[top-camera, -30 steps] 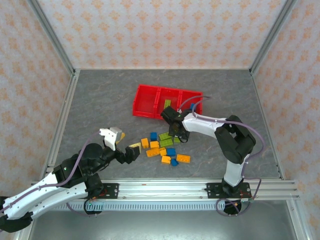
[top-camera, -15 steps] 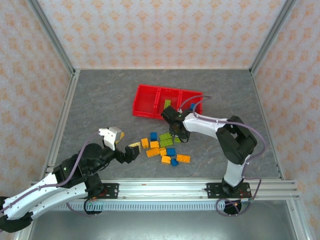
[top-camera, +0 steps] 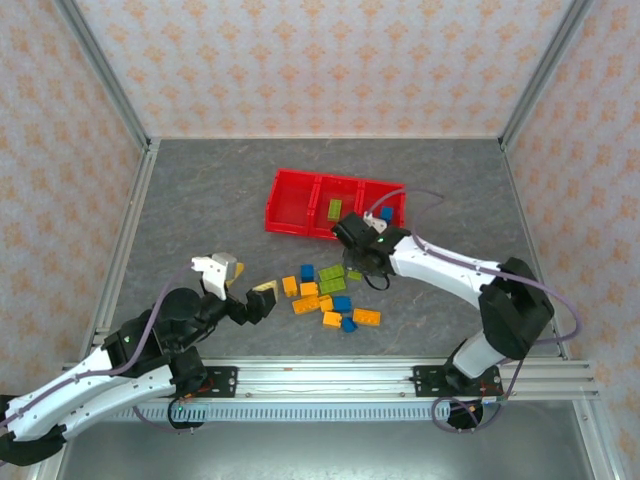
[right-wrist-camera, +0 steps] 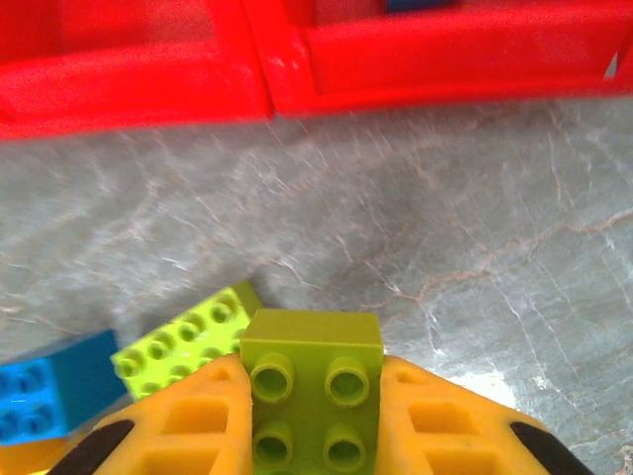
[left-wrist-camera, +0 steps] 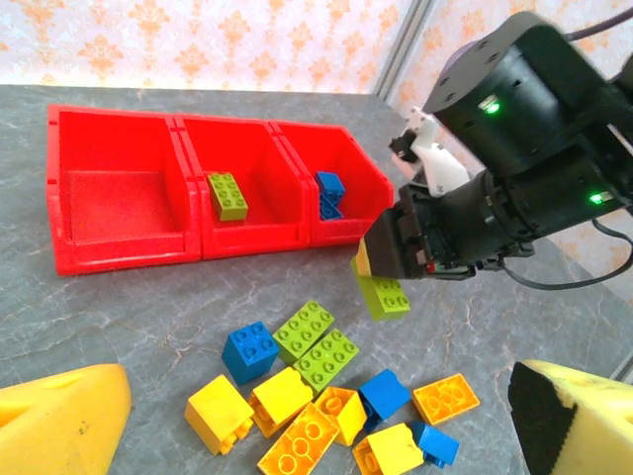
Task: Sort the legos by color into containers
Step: Pick up the lego from the center of the table, then place the lego in the container.
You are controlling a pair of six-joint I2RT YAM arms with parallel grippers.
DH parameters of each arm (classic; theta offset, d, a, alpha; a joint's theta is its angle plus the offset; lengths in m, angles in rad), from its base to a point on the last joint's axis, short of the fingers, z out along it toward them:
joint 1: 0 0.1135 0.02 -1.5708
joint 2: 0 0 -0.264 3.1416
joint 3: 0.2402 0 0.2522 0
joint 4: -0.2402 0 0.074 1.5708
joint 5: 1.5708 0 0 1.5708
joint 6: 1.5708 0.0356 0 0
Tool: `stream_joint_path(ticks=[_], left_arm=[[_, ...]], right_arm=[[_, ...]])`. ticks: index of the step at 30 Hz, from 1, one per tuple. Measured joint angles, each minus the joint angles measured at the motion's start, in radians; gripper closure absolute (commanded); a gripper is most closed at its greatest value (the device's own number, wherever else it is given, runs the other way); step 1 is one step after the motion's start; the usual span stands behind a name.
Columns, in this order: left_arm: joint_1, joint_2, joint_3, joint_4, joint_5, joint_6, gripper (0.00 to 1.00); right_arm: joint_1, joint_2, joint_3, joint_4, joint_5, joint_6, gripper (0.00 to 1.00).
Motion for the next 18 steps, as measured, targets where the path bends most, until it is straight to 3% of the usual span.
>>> stream_joint_path(ticks=[5, 10, 18], left_arm=[[0.000, -0.031, 0.000, -0.005, -0.042, -0.008, 0.01], [0.000, -0.047, 0.000, -0.011, -0.095, -0.023, 0.01], [0.000, -0.058, 0.000, -0.022, -0.139, -0.036, 0.01]], right_arm=[[-0.004, 0.022, 0.188, 0.005, 0.031, -0.084, 0.80], [-0.044, 0.188, 0.446, 0.022, 0.051, -0.207, 0.82], [-0.178, 0.491, 0.565, 0.044, 0.043, -0.333, 0.81]])
